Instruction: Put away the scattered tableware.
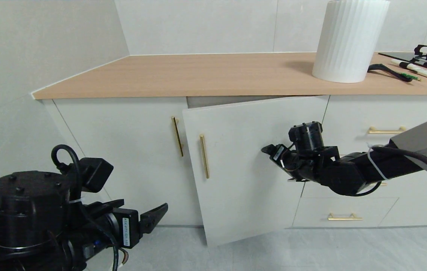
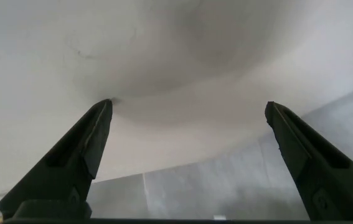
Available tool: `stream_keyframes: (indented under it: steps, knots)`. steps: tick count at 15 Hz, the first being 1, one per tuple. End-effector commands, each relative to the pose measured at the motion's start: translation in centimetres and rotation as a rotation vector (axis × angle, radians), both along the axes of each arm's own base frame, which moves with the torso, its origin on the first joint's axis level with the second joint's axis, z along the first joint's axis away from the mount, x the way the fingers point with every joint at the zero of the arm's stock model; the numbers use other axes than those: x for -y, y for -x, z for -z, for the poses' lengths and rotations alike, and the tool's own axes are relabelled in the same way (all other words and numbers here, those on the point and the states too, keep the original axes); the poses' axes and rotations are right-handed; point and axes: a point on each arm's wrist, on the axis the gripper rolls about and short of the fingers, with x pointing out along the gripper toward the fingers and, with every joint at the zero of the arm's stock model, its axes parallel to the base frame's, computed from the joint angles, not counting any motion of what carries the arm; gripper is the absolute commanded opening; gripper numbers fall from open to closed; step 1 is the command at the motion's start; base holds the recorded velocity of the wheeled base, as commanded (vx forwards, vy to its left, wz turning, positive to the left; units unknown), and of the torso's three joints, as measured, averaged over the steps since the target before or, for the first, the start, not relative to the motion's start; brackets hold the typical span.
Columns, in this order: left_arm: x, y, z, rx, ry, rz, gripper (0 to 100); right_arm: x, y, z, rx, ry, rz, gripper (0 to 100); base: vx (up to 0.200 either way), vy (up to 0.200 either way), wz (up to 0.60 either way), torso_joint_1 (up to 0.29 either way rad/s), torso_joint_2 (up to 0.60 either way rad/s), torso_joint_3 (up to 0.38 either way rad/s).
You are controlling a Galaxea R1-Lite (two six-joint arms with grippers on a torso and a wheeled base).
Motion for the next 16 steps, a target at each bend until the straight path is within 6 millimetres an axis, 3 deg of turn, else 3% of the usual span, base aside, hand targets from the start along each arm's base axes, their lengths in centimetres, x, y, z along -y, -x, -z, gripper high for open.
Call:
stream_keyframes:
  steps: [1, 9, 16]
  knots:
    - [0.0, 0.0, 0.1, -0.002, -0.002, -0.001, 100, -0.3, -0.8, 0.6, -0.005, -0.016, 0.020, 100, 0.000, 0.000, 0.00, 0.000, 0.00, 0.000]
    - [0.0, 0.0, 0.0, -0.001, -0.001, -0.001, 100, -0.4, -3.1, 1.5, 0.025, -0.020, 0.139, 100, 0.000, 0.000, 0.00, 0.000, 0.00, 0.000]
    - [0.0, 0.0, 0.0, -0.001, -0.001, -0.002, 100, -0.2, -3.2, 1.4, 0.030, -0.019, 0.150, 100, 0.000, 0.000, 0.00, 0.000, 0.00, 0.000]
